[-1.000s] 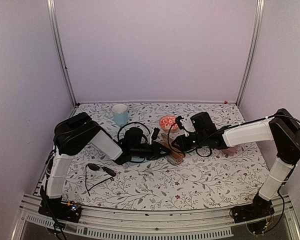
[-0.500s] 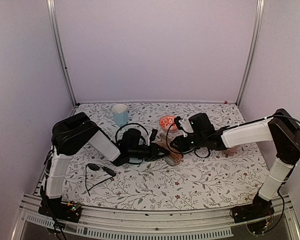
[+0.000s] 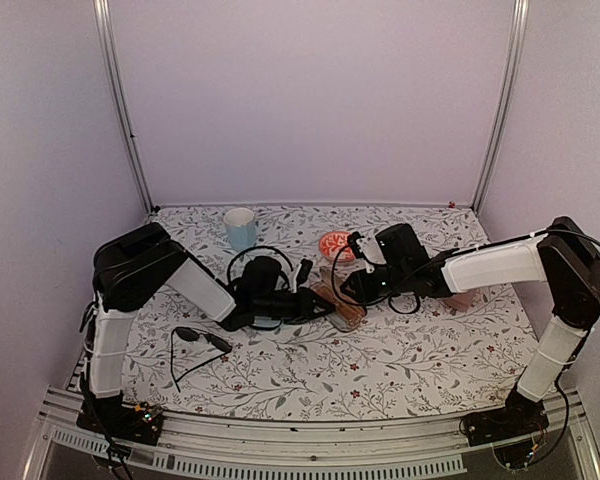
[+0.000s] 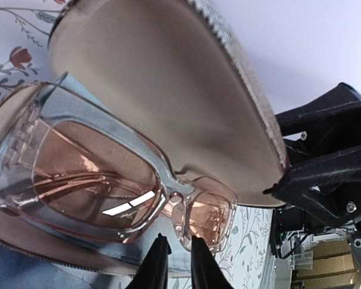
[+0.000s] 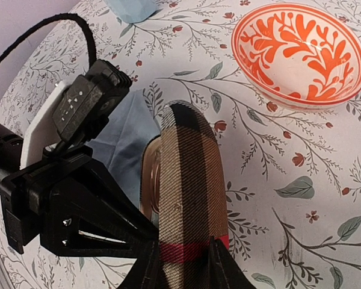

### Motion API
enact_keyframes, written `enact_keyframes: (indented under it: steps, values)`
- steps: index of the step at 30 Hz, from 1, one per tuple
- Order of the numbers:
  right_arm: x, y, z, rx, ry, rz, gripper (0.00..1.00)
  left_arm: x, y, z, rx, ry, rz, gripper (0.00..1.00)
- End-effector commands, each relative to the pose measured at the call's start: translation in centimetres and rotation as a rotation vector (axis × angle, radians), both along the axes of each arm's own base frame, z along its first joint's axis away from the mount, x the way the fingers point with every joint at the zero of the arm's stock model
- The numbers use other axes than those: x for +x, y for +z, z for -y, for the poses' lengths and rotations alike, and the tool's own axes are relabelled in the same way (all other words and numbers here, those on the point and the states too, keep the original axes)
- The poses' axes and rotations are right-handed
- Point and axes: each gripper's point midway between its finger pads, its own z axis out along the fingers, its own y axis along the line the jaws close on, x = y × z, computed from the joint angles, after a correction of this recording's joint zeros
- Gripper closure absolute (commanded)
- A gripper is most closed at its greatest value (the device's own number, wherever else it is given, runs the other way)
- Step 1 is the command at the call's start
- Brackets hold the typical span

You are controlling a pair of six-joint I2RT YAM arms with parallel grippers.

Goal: Organize the sunglasses
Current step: Close the case with sunglasses at the center of the board.

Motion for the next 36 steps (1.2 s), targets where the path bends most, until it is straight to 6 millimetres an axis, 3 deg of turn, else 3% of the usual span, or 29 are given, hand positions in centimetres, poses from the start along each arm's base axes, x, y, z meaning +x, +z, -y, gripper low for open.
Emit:
enact_keyframes:
  steps: [1, 8, 14, 18, 23, 36]
  values:
    - [-2.6, -3.5, 0.9, -0.091, 0.039, -0.127, 0.73, -1.2, -0.3, -0.8, 0.051, -0.008, 0.0, 0.83]
    - [-2.4, -3.1, 1.0, -0.089, 0.033, -0.118, 0.74, -1.6, 1.1, -1.9, 0.054, 0.004, 0.038, 0.74]
    - [-2.1, -2.9, 1.1, -0.09, 0.03, -0.115, 0.73, -1.6, 0.0, -3.4, 0.131, 0.042, 0.037, 0.66]
    - [-2.1, -2.9, 0.9, -0.086, 0.037, -0.119, 0.73, -1.1, -0.8, -3.2, 0.148, 0.04, 0.036, 0.63]
    - [-2.0, -2.8, 0.9, -0.088, 0.036, -0.12, 0.69, -0.7, -1.4, -2.2, 0.139, 0.023, 0.034, 0.62]
    - [-1.3, -0.9, 0.8, -0.09, 0.022, -0.09, 0.56, 0.0, -0.9, -1.4, 0.106, 0.024, 0.048, 0.67]
